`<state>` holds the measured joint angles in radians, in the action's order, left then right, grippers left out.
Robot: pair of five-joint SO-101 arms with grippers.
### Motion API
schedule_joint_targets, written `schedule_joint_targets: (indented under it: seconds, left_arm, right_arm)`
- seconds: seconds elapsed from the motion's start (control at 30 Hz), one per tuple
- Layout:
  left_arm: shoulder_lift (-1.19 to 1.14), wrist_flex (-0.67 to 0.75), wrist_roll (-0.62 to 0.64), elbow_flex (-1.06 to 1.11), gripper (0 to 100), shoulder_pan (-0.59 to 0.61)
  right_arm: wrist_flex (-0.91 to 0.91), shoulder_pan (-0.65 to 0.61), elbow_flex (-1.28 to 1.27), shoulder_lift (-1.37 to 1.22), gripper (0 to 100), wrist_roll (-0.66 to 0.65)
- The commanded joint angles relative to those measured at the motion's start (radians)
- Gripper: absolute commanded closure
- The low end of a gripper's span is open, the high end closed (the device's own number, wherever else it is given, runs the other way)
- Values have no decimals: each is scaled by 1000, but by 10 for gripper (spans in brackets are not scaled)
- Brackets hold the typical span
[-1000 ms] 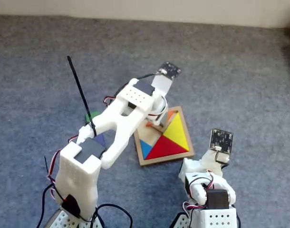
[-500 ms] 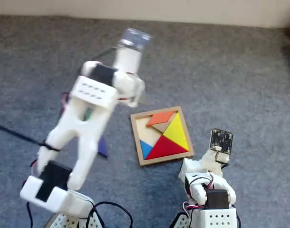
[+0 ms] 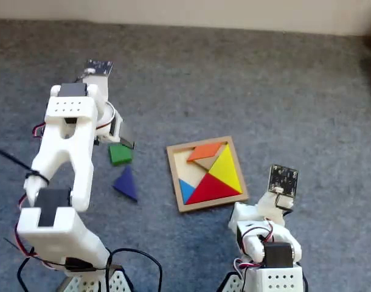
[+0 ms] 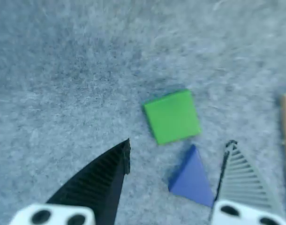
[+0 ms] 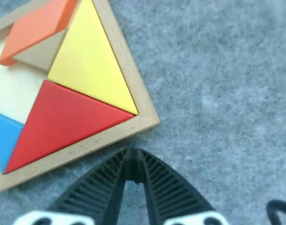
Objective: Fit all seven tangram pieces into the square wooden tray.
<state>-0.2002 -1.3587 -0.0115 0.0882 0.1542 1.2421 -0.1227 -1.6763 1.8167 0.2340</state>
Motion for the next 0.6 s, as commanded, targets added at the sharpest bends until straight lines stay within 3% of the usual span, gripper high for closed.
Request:
schedule_joint_targets:
  seconds: [0.0,0.33,0.57]
  left_arm:
    - [-62,40,-11,-8,691,7]
    - [-225,104,-3,-45,699,-4]
    - [-228,110,-9,-42,809,-30]
  right_arm:
    - [5,13,-128,18,992,-5]
    - [5,13,-128,18,992,-5]
    - [5,13,-128,18,992,-5]
